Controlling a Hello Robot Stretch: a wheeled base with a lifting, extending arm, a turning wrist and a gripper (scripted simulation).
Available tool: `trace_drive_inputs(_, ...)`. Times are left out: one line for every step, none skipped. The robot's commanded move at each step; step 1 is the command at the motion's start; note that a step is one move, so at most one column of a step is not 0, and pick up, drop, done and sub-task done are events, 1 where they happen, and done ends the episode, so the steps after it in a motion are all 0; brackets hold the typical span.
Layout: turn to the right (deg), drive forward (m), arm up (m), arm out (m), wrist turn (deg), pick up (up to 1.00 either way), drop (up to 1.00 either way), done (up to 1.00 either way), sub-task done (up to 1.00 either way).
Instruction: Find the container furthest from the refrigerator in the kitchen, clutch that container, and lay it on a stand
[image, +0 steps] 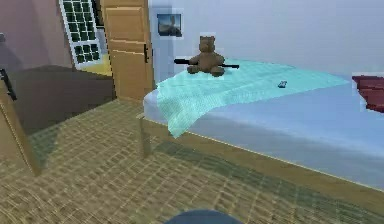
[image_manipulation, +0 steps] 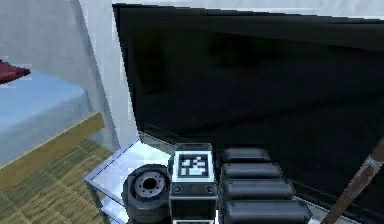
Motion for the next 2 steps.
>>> trace_drive_inputs(-27.0,0.00,0.00,0.00,0.0,0.00,0.00,0.00,0.00)
trace_drive_inputs(45.0,0.00,0.00,0.00,0.0,0.00,0.00,0.00,0.00)
